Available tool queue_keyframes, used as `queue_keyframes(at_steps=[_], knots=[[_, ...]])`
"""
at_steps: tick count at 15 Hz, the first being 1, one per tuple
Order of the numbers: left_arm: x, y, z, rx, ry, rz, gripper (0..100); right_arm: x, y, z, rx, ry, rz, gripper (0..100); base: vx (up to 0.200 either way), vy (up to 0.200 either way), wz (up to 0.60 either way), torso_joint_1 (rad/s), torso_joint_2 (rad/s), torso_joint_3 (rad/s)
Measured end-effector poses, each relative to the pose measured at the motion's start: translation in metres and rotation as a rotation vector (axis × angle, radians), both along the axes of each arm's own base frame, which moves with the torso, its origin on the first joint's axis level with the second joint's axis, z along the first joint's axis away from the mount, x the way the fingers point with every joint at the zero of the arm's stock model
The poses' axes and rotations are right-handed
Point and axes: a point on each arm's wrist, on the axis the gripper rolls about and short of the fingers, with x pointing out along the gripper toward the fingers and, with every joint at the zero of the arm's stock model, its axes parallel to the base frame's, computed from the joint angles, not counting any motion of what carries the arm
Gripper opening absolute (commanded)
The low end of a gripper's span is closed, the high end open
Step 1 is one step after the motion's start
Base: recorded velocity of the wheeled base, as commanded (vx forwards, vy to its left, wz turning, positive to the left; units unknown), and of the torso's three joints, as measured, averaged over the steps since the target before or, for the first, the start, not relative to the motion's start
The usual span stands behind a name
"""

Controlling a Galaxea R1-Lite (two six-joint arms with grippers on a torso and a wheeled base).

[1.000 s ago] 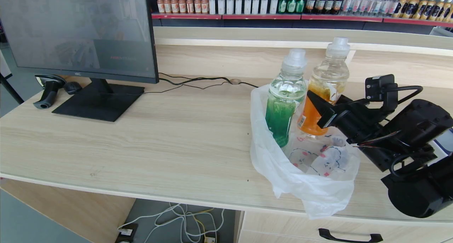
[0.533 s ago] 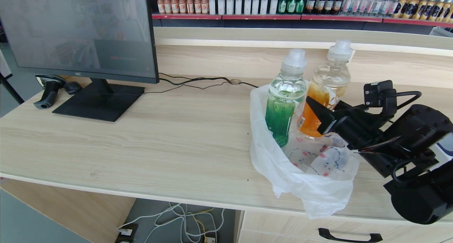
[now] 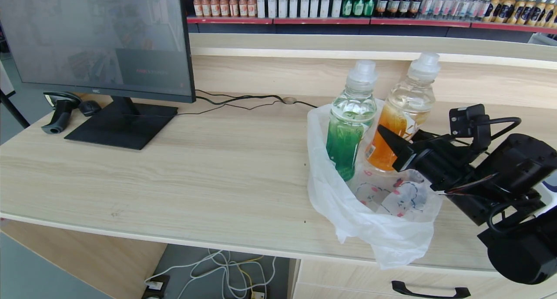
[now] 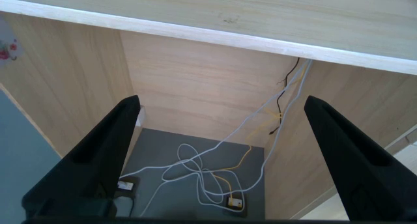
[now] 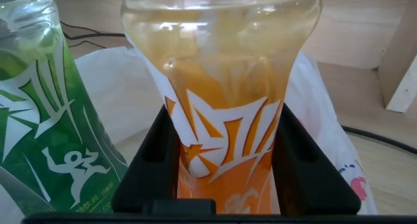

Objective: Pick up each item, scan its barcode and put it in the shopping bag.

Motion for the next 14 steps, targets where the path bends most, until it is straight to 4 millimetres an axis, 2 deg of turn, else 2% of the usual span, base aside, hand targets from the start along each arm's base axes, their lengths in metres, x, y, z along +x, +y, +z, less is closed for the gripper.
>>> queue_keyframes(at_steps=[5, 6, 14], knots=[[0.0, 0.0, 0.0002, 0.0, -0.001, 0.0, 100, -0.0018, 0.0001, -0.0028, -0.002, 0.012, 0.002, 0, 0.0, 0.0, 0.0, 0.0, 0.0, 0.0], [0.0, 0.0, 0.0002, 0.0, -0.001, 0.0, 100, -0.002, 0.0, -0.0031, -0.003, 0.013, 0.002, 100, 0.0, 0.0, 0.0, 0.0, 0.0, 0.0], [0.0, 0.0, 0.0, 0.0, 0.0, 0.0, 100, -0.0007, 0.0005, -0.004, 0.004, 0.02, 0.005, 100, 0.0, 0.0, 0.0, 0.0, 0.0, 0.0]])
